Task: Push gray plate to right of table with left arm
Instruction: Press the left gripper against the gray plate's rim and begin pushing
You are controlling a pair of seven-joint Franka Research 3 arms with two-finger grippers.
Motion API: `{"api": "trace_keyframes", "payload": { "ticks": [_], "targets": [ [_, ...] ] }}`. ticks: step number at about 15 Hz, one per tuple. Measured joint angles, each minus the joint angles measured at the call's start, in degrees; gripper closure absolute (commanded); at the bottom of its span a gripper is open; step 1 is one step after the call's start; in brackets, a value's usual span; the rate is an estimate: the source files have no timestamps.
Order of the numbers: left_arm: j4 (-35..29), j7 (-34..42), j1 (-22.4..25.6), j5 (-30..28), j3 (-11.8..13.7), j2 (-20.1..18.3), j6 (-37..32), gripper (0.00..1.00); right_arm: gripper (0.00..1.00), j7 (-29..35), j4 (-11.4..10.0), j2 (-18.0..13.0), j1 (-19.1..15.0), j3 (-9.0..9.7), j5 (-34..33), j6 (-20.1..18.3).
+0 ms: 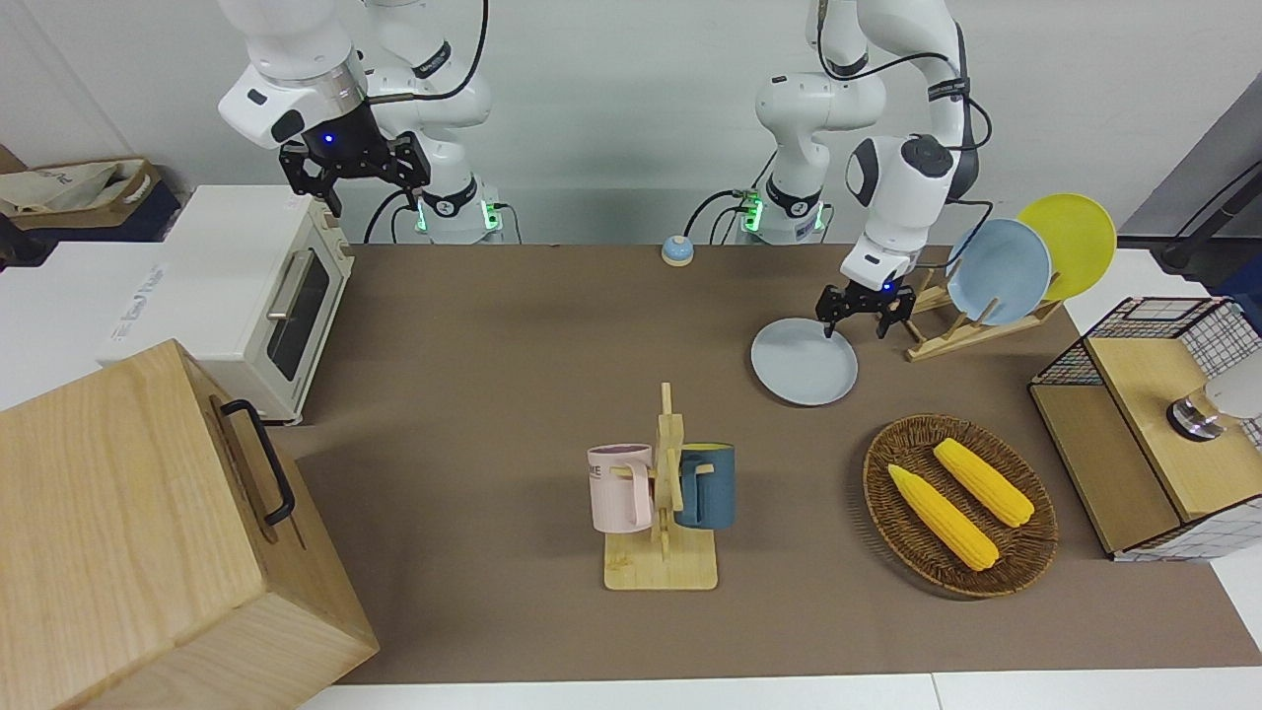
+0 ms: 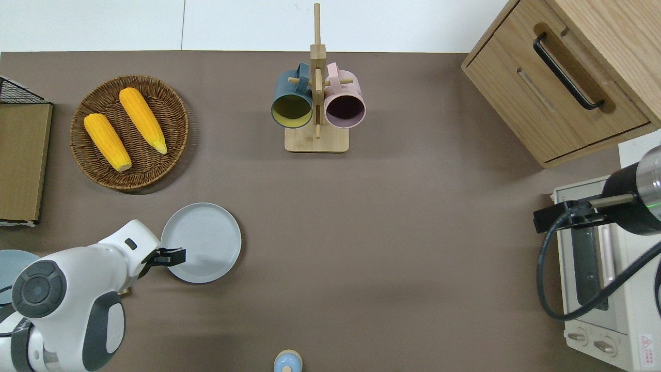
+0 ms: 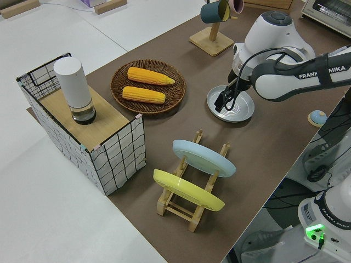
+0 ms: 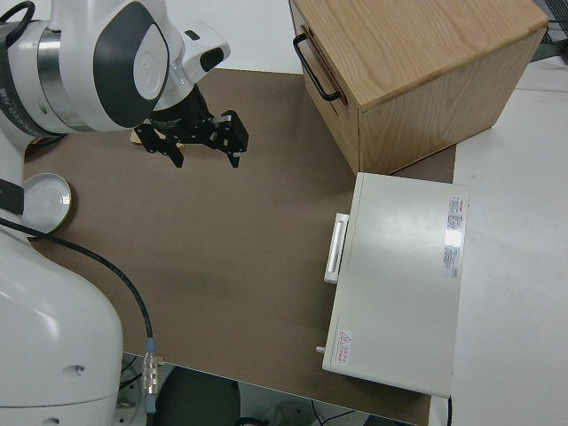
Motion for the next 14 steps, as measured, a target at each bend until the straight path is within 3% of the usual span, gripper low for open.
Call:
{"api": "trace_keyframes", "payload": {
  "ticks": [7, 9, 11, 14],
  "targets": [
    [-0.36, 0.00, 0.00, 0.00, 0.00, 4.29, 4.16, 0.04, 0.017, 0.00, 0.00, 0.00, 0.00, 0.00, 0.00, 0.00],
    [-0.36, -0.01, 0.02, 0.00, 0.02, 4.72, 4.22, 0.24, 0.017, 0.00, 0.00, 0.00, 0.00, 0.00, 0.00, 0.00],
    [-0.35, -0.01, 0.03, 0.00, 0.06, 4.85, 4.23, 0.61, 0.017, 0.00, 0.00, 0.00, 0.00, 0.00, 0.00, 0.00],
    [-0.35, -0.03, 0.07, 0.00, 0.12, 4.98, 4.24, 0.99, 0.017, 0.00, 0.00, 0.00, 0.00, 0.00, 0.00, 0.00]
  ]
}}
